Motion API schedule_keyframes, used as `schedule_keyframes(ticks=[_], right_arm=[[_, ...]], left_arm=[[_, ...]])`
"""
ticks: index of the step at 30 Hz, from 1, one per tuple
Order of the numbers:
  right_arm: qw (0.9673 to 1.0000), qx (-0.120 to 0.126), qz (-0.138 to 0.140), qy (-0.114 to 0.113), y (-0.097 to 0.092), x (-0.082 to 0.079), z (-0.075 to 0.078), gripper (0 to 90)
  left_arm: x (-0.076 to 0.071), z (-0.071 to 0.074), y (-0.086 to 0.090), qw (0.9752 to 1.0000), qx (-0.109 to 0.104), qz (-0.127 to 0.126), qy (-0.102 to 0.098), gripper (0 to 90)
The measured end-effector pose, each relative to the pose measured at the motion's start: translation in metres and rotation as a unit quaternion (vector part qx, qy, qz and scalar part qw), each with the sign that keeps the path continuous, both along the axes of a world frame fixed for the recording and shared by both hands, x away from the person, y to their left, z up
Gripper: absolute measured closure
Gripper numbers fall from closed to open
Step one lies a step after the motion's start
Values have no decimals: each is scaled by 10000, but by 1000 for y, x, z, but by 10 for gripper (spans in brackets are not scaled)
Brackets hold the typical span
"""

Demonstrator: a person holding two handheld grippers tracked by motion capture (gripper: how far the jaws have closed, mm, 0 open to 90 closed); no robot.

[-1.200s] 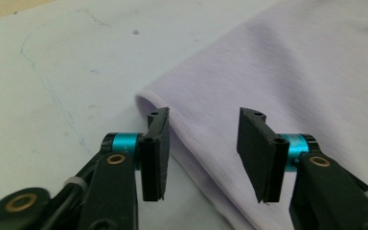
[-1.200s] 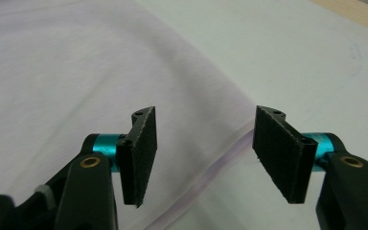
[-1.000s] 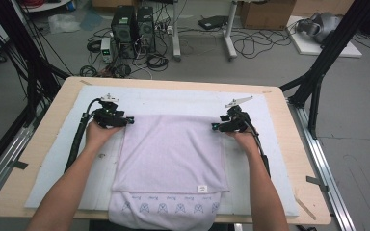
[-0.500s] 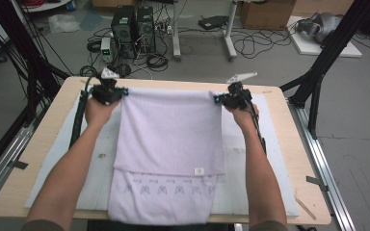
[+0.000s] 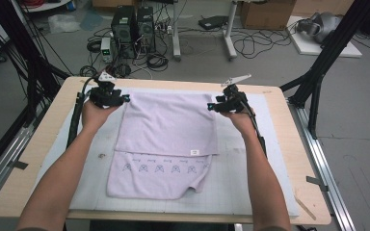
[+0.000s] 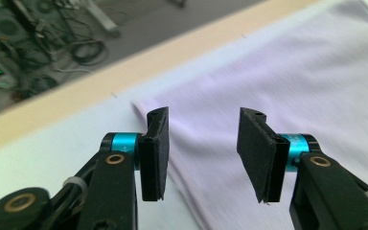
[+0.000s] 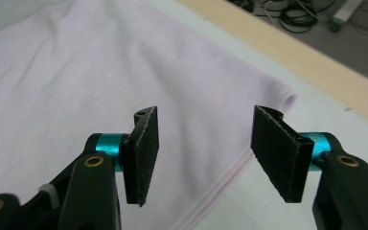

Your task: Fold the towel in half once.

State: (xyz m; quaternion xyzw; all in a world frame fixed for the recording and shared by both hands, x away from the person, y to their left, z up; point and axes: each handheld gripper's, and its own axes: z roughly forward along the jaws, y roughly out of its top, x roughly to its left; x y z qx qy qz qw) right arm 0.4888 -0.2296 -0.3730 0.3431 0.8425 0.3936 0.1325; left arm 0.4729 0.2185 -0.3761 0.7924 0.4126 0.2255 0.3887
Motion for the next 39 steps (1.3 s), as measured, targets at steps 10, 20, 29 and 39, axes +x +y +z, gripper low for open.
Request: schedule_keyframes(ticks=[10, 20, 29, 39], right_arm=[[9991, 208, 373, 38, -6, -71, -18, 424], [9961, 235, 852, -33, -12, -151, -42, 507], [9901, 158, 1387, -157, -3, -190, -51, 569], [9809, -36, 1945, -87, 5, -191, -58, 549]], left_arm=[[-69, -17, 1, 9977, -173, -658, -36, 502], [-131, -33, 12, 9964, -221, -815, -97, 480], [-150, -50, 13, 9957, -251, -893, -35, 472], [-154, -50, 10, 9944, -306, -1006, -111, 463]])
